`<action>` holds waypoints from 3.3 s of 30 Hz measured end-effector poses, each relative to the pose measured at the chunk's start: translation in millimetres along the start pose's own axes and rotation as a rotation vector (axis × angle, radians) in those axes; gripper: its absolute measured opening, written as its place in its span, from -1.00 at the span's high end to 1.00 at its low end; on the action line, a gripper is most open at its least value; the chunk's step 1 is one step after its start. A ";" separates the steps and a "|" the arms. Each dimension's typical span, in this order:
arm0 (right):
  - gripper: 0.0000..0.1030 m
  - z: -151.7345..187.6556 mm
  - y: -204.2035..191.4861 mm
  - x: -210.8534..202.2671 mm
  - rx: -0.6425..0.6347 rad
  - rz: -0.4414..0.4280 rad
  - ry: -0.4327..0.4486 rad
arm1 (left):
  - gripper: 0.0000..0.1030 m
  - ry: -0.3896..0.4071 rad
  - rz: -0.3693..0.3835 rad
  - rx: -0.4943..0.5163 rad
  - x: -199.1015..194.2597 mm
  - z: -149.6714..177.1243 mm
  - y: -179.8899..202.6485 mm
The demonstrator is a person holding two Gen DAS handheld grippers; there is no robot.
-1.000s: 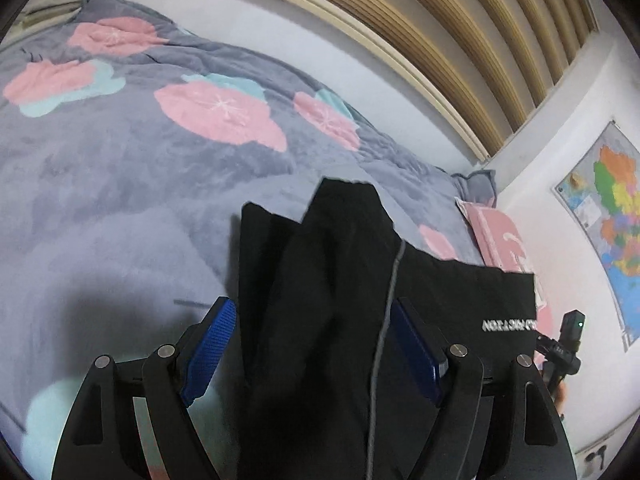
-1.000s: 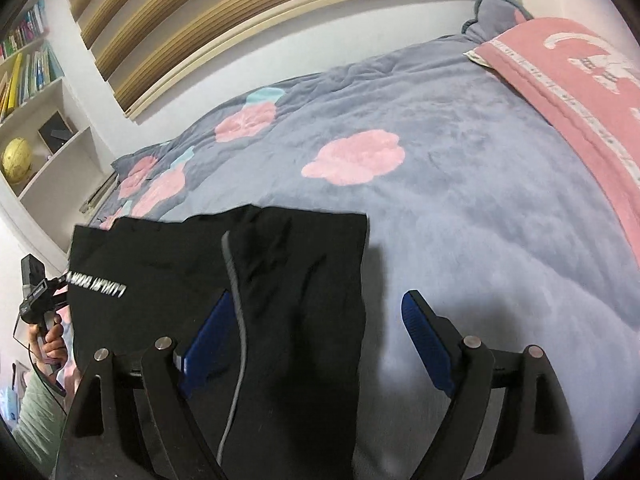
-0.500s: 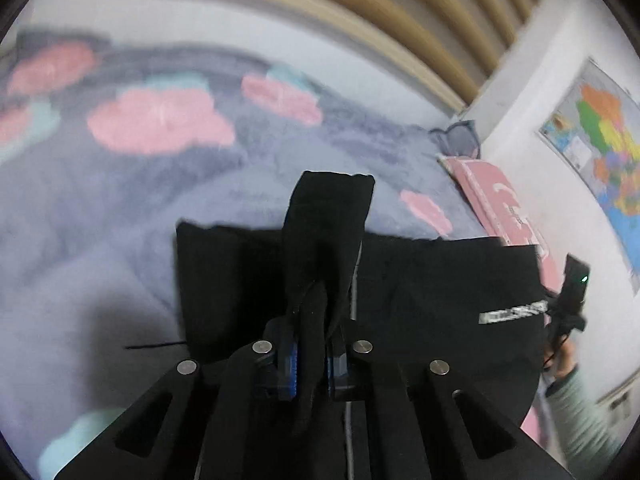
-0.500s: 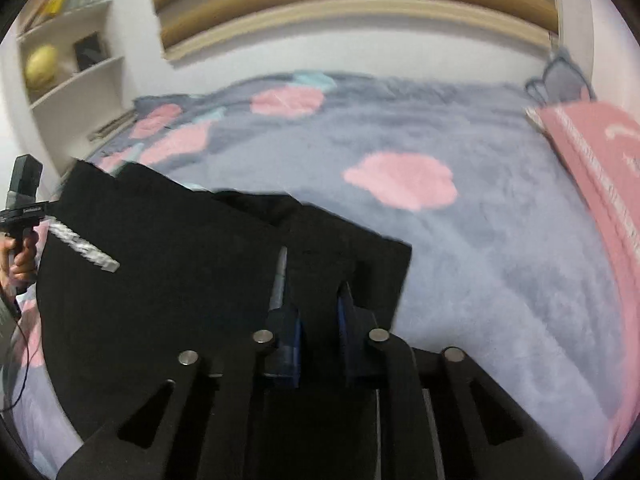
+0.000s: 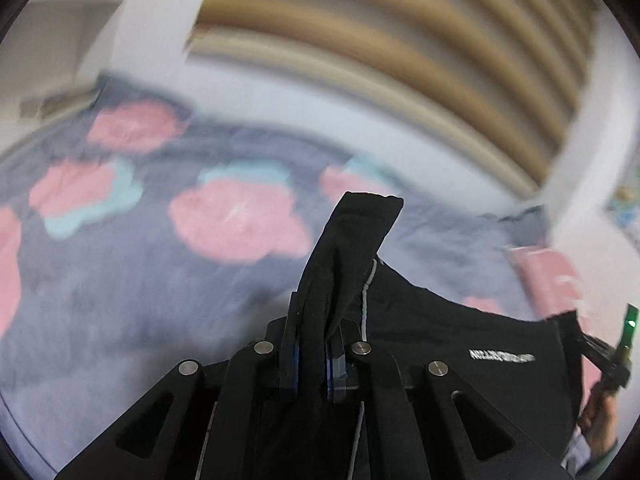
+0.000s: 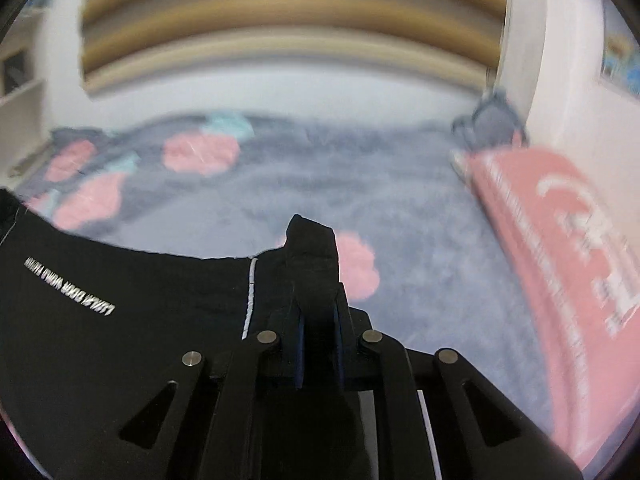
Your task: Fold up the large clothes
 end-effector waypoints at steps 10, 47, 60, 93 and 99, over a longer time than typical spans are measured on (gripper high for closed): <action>0.59 62.2 2.7 121.7 0.123 -0.083 -0.221 | 0.64 -0.263 -0.065 -0.124 102.5 54.2 -37.8; -0.23 70.4 -155.3 -25.2 -0.116 -0.226 -0.148 | -0.07 -0.257 0.247 0.096 3.1 123.5 120.9; -0.61 44.2 -131.6 99.0 0.088 -0.244 -0.269 | -0.10 -0.311 0.033 -0.054 97.6 98.7 80.7; -0.70 160.6 -139.3 -41.6 0.027 -0.373 -0.277 | -0.11 -0.322 -0.029 0.129 -47.2 197.4 80.8; -0.72 167.6 -124.8 -57.6 0.023 -0.393 -0.323 | -0.11 -0.306 0.042 0.119 -86.3 192.6 69.4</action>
Point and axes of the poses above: each gripper's, at about its wrist camera, not at the fingertips, and x roughly the way its jaws point, y to its right, z to its underside, the point moved 1 cm from there along x, roughly the way its jaws point, and after that the axes turned 1 degree about -y, right-handed, at the moved point
